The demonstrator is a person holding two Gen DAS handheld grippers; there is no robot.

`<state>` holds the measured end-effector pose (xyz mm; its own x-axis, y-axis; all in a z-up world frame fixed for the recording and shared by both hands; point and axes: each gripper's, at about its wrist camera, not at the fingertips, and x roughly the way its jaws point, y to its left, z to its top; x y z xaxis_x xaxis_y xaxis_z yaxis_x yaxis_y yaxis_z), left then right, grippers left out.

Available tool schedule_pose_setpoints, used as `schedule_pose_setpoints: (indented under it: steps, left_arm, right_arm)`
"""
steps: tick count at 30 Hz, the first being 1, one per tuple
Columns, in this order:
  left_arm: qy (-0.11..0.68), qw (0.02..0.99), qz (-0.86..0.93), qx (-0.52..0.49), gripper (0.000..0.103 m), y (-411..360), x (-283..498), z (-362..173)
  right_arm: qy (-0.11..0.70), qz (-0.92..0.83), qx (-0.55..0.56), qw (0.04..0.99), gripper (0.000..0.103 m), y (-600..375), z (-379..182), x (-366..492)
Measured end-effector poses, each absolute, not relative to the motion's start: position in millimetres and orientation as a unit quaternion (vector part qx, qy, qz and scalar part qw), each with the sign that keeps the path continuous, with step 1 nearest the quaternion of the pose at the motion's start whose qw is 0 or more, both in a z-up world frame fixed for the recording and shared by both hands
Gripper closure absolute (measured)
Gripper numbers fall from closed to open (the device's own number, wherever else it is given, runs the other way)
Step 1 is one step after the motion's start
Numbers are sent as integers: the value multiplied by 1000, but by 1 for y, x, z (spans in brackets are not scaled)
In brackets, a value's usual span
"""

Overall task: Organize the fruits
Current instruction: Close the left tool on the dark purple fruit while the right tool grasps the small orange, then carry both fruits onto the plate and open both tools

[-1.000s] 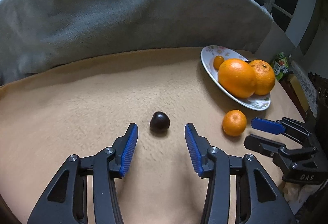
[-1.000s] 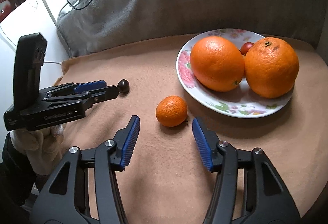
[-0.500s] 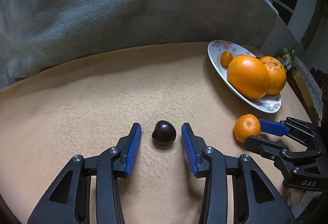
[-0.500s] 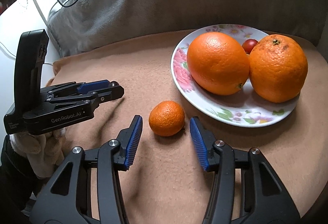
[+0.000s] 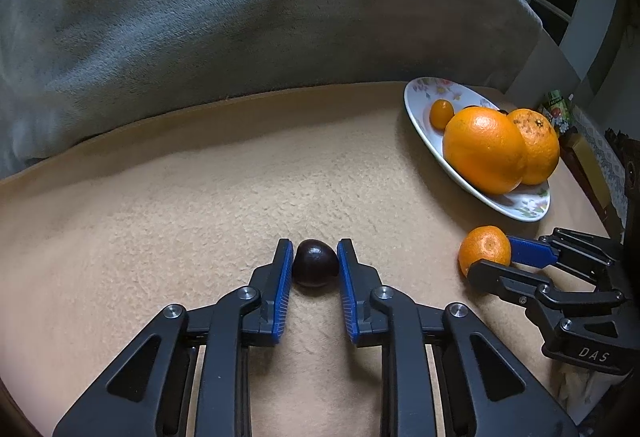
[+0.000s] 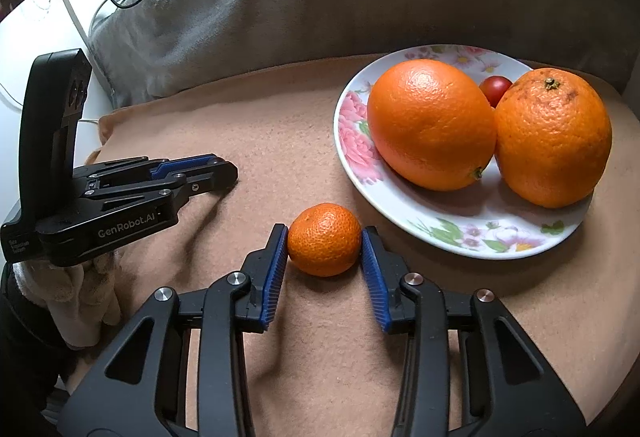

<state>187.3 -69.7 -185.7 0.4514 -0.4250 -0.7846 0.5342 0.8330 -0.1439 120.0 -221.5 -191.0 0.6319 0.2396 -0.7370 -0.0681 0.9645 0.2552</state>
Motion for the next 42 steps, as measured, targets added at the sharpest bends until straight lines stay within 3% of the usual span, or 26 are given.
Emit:
schedule_pose_setpoints:
  steps: [16,42]
  left_arm:
    - [415,862,-285,57,82,-78,183,-156]
    - [378,857,-343,75,82,-187,203,-116]
  right_arm:
    - [374,98,97,917,65,-245,-152,91]
    - [337,67,97,934,65,-311,-136,76]
